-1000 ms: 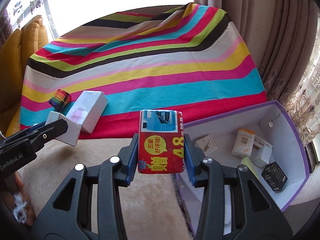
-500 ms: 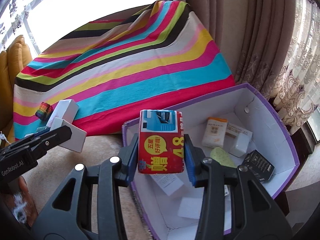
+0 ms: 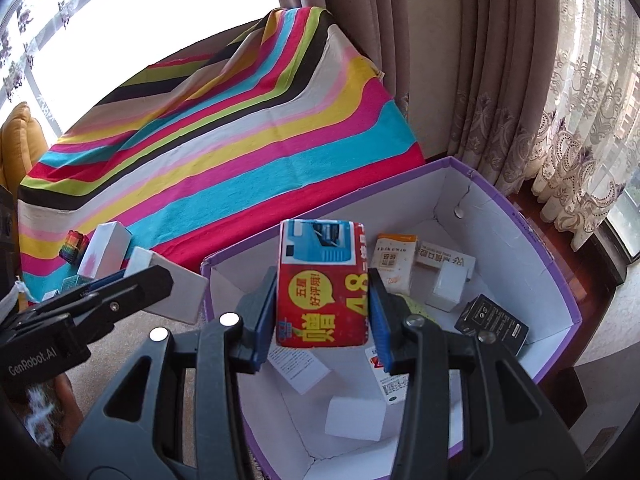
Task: Organize objects
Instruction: 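Open both grippers to drop the boxes into the purple box, then move both grippers back to the boxes on the blanket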
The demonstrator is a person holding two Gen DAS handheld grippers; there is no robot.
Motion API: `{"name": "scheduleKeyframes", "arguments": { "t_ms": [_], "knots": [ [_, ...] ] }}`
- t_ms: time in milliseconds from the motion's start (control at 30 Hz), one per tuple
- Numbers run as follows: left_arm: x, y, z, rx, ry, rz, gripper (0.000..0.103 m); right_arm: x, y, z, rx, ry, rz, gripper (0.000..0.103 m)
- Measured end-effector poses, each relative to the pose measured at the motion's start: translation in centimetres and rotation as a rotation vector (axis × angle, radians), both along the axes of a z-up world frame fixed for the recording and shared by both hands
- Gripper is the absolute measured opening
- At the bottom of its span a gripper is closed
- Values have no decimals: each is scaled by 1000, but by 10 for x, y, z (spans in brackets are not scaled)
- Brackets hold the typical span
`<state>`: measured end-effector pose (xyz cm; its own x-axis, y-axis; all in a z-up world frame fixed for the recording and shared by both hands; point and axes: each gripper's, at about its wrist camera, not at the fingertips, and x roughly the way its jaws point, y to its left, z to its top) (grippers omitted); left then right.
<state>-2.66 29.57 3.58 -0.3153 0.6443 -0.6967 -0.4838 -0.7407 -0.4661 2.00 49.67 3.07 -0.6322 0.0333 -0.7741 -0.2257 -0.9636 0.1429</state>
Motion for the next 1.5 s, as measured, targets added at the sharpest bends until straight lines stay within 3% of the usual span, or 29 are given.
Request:
{"name": "scheduleKeyframes", "arguments": {
  "t_ms": [100,167,233,333,867,1233,1500],
  "knots": [
    [-2,4,-1,26,-18,-22,47,0,4,1,-6,1,-6,46],
    [-3,6,-3,26,-25,-19,55,-1,6,1,-11,-4,-13,54],
    [-4,5,-4,29,-35,-16,58,0,6,1,-15,-3,-18,69],
    [-4,2,-5,35,-38,-8,58,1,5,2,-12,-4,-19,74],
    [-6,-36,-4,53,-20,106,59,-10,-36,1,15,-23,68,75],
    [-13,-76,1,-8,1,211,66,-27,-75,-3,3,-52,130,75],
    [-20,-131,2,-48,-2,341,70,-39,-111,-7,-53,-62,193,75]
  ]
}}
